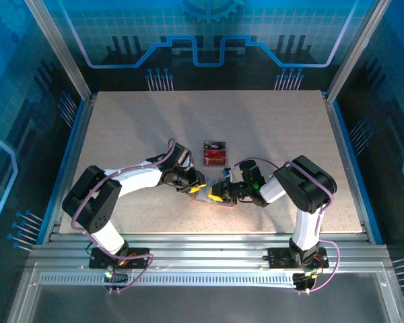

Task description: Take the credit cards out of the card holder

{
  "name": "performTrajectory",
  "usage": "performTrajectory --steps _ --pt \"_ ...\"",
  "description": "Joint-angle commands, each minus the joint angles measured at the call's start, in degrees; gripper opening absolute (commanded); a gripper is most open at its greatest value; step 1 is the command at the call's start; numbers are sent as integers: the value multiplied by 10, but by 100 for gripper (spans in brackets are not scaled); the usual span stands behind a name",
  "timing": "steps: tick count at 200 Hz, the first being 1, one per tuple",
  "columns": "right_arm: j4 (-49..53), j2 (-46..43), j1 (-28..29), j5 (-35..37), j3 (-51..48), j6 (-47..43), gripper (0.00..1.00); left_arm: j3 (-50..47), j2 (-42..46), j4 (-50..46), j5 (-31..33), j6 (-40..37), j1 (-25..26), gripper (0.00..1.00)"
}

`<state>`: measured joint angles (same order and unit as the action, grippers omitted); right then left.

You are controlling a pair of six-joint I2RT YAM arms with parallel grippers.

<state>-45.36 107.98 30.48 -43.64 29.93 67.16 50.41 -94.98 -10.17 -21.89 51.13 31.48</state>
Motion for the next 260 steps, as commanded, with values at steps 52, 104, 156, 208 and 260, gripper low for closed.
performTrajectory --steps 52,104,156,208,260 --pt "96 26 8 37 -10 -8 13 -2 -16 47 -45 18 -3 31" --pt "125 -12 7 40 -7 -14 14 5 -36 15 -31 -5 -1 22" --pt "229 -94 7 51 21 -46 15 -2 -34 14 -19 -11 -1 0" --pt "373 -187 5 73 71 -88 24 -4 -5 -2 -8 -23 -2 0" --pt "483 -263 -24 101 104 -128 26 8 42 -31 2 -49 -1 0"
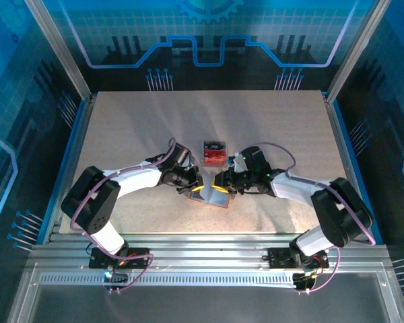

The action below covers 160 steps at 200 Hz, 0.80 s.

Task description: Take the credit cards out of the card holder

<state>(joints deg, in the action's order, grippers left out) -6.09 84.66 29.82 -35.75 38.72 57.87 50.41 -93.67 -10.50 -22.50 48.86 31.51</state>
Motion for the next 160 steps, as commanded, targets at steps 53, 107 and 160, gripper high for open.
performTrajectory --steps 53,107,160 --pt "161 -79 -68 29 14 -71 26 49 -5 -23 -32 -61 29 12" --pt "198 -111 -72 45 14 -77 26 79 -59 31 -84 -47 55 42" --pt "221 -127 -63 73 22 -74 26 82 -119 98 -129 -7 71 50"
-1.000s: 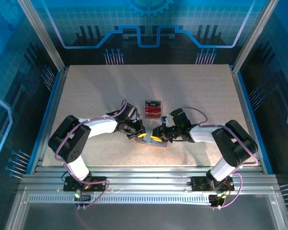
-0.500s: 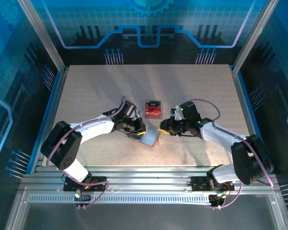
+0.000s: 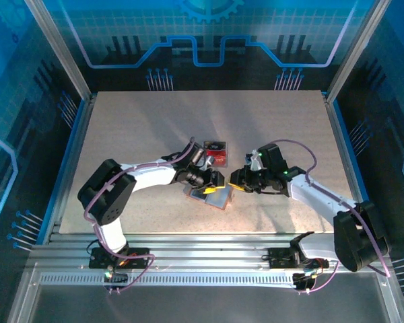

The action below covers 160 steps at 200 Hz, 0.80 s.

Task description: Take the credit cards out of the card holder

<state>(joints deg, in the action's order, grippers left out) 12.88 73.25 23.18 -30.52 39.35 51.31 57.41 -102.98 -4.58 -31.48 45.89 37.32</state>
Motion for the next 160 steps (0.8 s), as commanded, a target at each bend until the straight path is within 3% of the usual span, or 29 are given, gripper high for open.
performTrajectory --steps 1,53,89,125,160 --pt "32 -13 5 21 16 -8 26 13 -27 39 -39 23 13 50" --pt "25 -2 48 48 25 13 26 16 -41 46 -34 27 14 54" --pt "10 22 84 64 33 28 26 -7 29 36 -10 23 -38 55" --pt "-4 59 113 77 47 41 26 -15 55 -35 -1 -33 -87 54" --pt "-44 111 140 87 53 65 25 -13 32 -83 -7 -85 -103 49"
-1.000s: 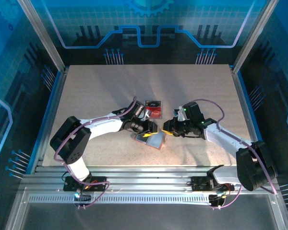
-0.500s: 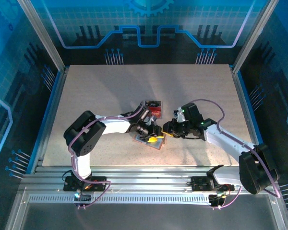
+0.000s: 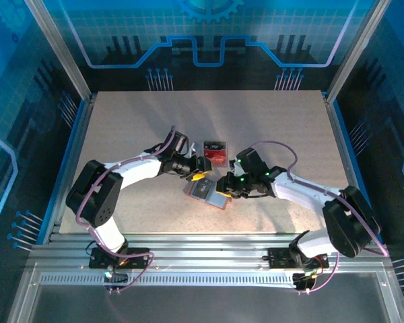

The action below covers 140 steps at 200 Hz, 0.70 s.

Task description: Take the credit cards out of the card holder

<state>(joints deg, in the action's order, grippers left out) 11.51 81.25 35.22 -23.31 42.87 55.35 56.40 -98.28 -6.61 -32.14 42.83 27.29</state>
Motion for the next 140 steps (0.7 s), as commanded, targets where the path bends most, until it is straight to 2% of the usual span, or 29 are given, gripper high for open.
performTrajectory --steps 1,35,68,97,140 --pt "-32 32 20 16 18 25 25 -3 -15 -63 0 -56 -2 49" --pt "-62 87 26 16 8 28 25 -1 -31 -74 -13 -77 -3 48" --pt "-54 114 15 15 5 -5 24 -10 -38 -80 -15 -85 -3 49" --pt "-45 133 -12 -17 13 -62 24 -35 -28 -64 -15 -74 -3 49" --pt "20 151 -58 -38 47 -168 24 -71 -8 -30 -17 -41 0 50"
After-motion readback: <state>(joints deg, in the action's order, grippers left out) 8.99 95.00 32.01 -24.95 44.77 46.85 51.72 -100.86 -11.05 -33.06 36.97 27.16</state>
